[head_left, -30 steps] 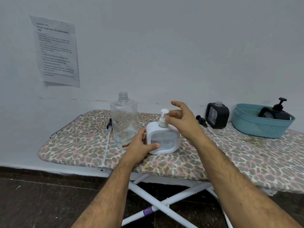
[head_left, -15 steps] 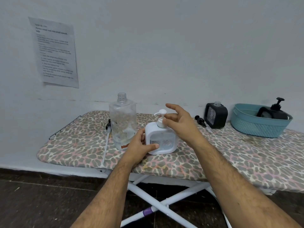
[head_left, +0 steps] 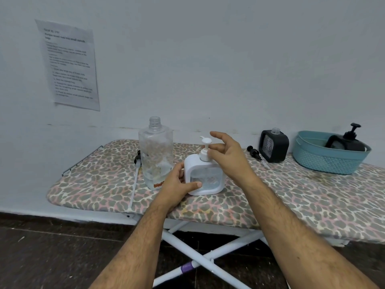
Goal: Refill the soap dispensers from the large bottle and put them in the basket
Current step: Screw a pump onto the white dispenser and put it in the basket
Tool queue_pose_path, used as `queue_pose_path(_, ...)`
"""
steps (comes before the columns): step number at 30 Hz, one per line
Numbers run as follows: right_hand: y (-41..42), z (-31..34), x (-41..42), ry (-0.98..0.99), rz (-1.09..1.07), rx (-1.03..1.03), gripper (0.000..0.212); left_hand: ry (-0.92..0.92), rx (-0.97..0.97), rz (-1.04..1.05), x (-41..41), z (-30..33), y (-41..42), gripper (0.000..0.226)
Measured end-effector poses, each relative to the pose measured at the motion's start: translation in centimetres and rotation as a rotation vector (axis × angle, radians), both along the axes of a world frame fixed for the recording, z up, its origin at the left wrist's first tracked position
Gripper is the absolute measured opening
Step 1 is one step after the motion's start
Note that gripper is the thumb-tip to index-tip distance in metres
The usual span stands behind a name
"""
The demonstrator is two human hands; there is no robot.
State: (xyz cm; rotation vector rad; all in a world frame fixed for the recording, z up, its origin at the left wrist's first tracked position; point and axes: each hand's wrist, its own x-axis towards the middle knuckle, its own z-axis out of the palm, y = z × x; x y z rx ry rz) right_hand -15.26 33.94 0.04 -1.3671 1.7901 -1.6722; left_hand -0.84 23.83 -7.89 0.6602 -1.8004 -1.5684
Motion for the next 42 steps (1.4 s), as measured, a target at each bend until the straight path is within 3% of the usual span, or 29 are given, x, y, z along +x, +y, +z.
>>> queue_pose_path(15, 0.0, -0.4, -0.9, -0.067, 0.037, 0.015, 0.085, -0.015, -0.014, 0.008, 0.0, -0.1, -0.1, 0.067)
queue_pose_path(27, -0.3, -0.4, -1.2, -0.046, 0.154, 0.064, 0.076, -0.008, -0.015, 0.005, 0.0, -0.2, -0.2, 0.066)
queue_pose_path(36, -0.4, -0.5, -0.2, 0.047, -0.043, 0.017, 0.064, -0.007, -0.012, 0.011, -0.1, -0.3, -0.2, 0.063)
queue_pose_path(40, 0.0, -0.1, -1.2, 0.034, 0.069, 0.098, 0.065, -0.014, -0.029, 0.006, -0.1, -0.2, -0.1, 0.064)
queue_pose_path(42, 0.1, 0.0, -2.0, 0.01, 0.131, 0.124, 0.054, -0.019, -0.038, 0.006, -0.2, -0.2, 0.0, 0.066)
